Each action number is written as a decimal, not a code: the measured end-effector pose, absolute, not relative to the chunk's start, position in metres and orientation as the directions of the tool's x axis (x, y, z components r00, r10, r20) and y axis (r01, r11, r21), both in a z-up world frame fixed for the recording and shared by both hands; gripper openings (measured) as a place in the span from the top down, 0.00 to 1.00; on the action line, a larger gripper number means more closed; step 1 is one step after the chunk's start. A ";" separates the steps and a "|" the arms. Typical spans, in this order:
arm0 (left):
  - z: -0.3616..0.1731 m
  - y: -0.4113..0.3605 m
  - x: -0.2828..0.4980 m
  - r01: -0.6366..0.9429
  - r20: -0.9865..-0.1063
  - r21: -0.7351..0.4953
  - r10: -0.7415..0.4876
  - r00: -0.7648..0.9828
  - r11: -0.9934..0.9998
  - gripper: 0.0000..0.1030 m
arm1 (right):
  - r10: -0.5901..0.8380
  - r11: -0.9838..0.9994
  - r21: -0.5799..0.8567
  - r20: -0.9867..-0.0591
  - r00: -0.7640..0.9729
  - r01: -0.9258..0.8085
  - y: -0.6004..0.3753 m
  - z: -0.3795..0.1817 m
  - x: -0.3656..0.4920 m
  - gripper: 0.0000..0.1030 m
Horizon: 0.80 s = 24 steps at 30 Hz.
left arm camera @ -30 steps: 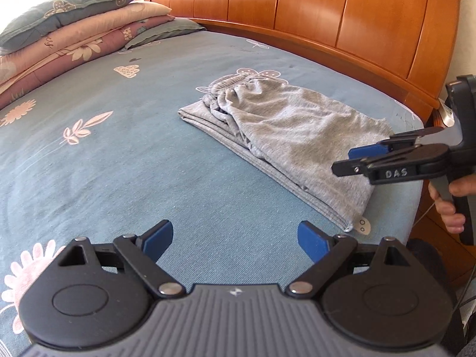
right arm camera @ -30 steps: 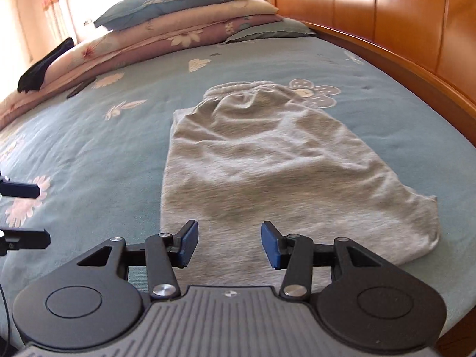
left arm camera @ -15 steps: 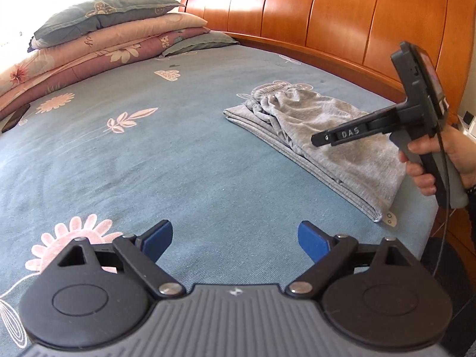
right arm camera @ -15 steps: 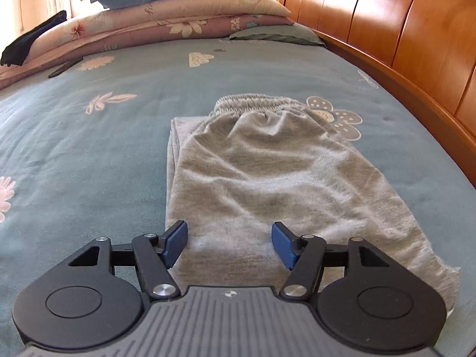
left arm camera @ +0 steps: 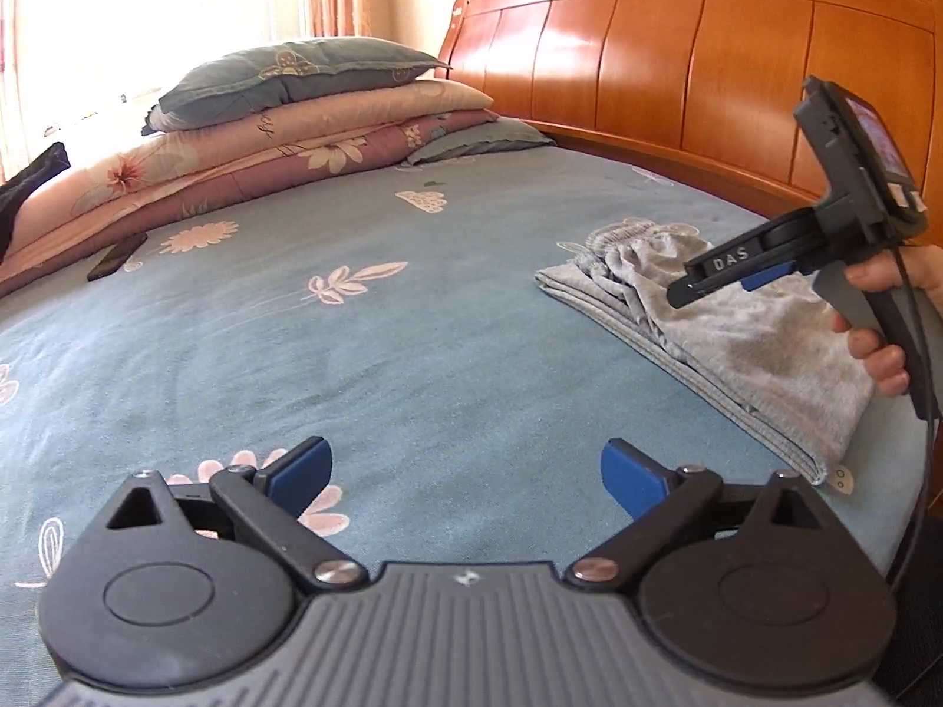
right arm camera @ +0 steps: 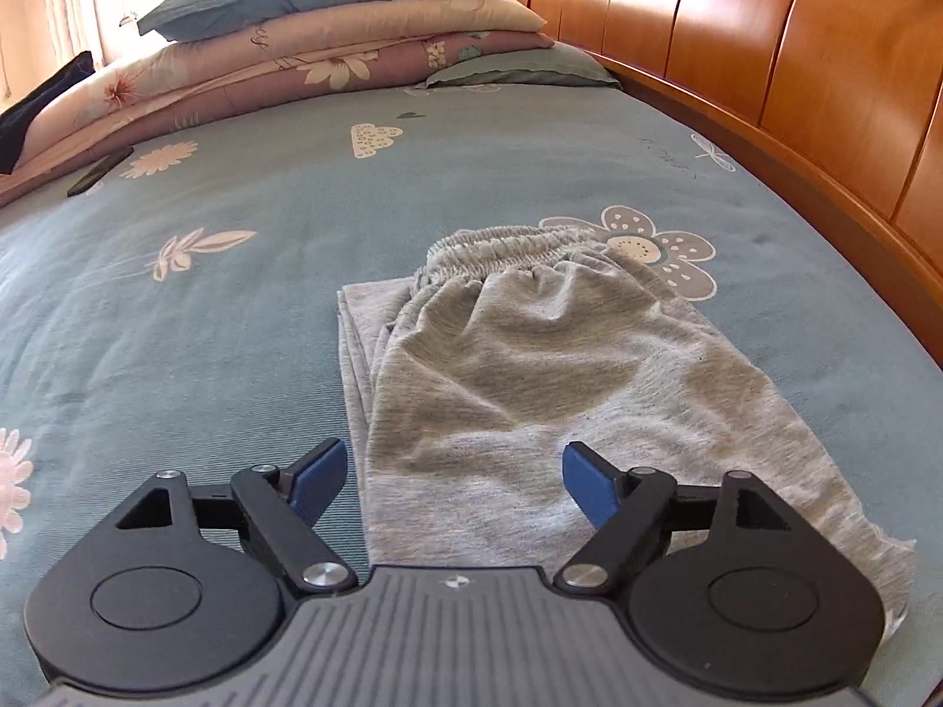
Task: Fold clothes
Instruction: 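Open the right gripper and lift it away from the bundle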
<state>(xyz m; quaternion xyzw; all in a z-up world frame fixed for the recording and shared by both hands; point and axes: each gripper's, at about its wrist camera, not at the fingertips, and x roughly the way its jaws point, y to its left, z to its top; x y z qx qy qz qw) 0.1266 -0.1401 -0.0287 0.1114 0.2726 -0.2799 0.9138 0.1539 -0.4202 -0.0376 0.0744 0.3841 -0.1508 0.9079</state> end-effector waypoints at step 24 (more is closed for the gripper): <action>0.062 -0.054 0.016 0.273 -0.371 -0.072 -0.280 0.886 0.959 0.01 | 0.007 0.980 0.157 -0.651 0.759 0.126 -0.266 0.054 0.010 0.00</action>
